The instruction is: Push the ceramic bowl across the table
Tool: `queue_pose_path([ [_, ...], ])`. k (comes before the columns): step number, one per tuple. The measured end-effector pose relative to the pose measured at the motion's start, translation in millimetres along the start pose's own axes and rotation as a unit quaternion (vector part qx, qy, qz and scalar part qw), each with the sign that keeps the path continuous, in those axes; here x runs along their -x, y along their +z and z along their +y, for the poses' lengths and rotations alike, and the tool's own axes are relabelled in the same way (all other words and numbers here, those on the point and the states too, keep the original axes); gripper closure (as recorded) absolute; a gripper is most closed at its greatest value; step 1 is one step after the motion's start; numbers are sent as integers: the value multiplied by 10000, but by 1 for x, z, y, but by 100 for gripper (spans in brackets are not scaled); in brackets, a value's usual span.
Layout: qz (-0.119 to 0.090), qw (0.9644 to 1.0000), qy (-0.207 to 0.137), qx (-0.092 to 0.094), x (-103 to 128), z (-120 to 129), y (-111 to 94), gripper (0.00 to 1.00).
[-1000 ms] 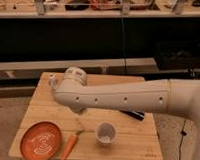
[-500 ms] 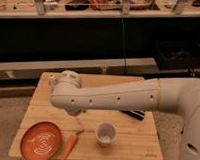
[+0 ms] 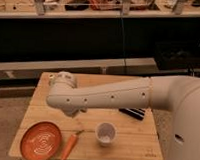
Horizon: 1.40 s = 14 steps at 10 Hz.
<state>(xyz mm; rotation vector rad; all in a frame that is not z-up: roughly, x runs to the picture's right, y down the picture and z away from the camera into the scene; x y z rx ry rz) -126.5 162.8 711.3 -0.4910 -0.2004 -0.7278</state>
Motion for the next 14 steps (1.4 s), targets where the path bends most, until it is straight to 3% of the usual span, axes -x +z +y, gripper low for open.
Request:
queue_pose_path([
  [1,-18,10000,-70,22,7,-4,2,79],
  [3,-25,9997,-205,102,9,-1,8,94],
  [4,-30,9995,-274,124,13,-1,10,97],
  [7,-38,9987,-482,152,39,-16,14,97],
  [14,17,9971,-745,141,59,-14,25,97],
])
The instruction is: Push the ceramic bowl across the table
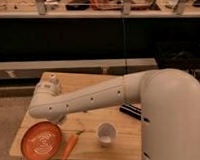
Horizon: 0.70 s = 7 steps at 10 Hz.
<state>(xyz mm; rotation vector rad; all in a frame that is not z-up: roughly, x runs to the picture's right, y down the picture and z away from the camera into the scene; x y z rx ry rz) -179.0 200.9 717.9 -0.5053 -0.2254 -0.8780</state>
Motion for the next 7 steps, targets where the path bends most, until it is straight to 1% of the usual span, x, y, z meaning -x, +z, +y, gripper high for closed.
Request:
queue_pose_path([
  [2,25,10000,8,23,-5,3,4,97],
  [4,-4,10000,-13,-43,-3,-3,9,97],
  [7,32,10000,12,-48,-11,1,15,97],
])
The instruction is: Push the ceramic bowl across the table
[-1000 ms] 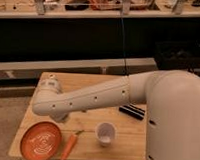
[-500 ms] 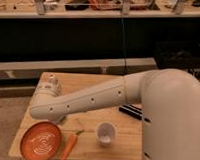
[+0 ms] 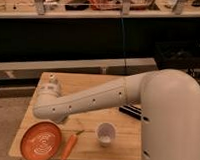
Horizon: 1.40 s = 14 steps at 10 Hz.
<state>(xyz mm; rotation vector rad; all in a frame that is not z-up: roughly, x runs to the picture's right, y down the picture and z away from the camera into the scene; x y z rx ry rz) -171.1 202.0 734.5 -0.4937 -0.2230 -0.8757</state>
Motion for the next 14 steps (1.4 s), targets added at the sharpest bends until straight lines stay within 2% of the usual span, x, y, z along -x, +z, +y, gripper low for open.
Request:
queue_pose_path([
  [8,-74,9998,9,-157,9,-9,14,97],
  [14,-172,9991,56,-375,9,-12,24,97],
])
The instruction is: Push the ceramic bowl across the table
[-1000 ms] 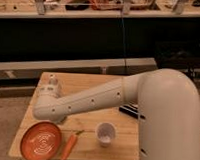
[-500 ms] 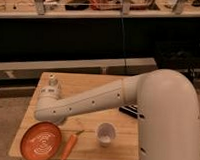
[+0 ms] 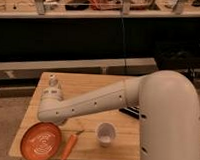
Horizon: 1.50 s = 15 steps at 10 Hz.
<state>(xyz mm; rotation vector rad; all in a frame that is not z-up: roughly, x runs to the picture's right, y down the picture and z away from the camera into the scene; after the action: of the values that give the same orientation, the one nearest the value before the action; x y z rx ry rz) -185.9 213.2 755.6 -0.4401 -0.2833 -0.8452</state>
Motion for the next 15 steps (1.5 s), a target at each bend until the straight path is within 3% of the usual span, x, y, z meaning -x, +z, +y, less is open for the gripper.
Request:
queue_pose_path([
  [8,-72,9993,92,-365,-16,1,2,97],
  [15,-145,9985,101,-522,-15,-13,-1,97],
])
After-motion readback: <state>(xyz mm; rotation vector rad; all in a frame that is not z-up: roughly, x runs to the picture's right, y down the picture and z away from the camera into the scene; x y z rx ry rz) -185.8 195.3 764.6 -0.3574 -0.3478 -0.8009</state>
